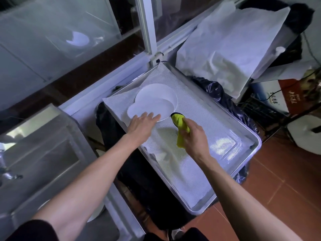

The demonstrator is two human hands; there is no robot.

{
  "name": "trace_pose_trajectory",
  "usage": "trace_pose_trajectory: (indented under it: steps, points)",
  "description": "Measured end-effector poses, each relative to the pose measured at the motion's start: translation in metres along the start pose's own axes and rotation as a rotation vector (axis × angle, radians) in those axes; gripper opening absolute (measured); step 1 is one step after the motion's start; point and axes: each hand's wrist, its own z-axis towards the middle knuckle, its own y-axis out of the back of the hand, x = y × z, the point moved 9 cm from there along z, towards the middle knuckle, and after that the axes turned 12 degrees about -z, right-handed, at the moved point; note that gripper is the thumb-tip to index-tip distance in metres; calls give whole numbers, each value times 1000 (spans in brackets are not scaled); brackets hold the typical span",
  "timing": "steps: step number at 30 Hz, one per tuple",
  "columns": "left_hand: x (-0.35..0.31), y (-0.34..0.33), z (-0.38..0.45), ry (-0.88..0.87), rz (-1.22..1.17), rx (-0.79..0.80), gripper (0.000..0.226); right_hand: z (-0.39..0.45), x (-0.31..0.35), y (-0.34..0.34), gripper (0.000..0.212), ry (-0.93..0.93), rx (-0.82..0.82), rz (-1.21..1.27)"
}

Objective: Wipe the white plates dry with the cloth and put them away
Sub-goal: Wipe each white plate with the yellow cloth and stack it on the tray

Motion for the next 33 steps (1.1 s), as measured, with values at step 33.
trace_pose_trajectory:
  steps: [33]
  points:
    - [10,-49,59,23,-101,89,67,21,-24,-15,28,-3,88,11]
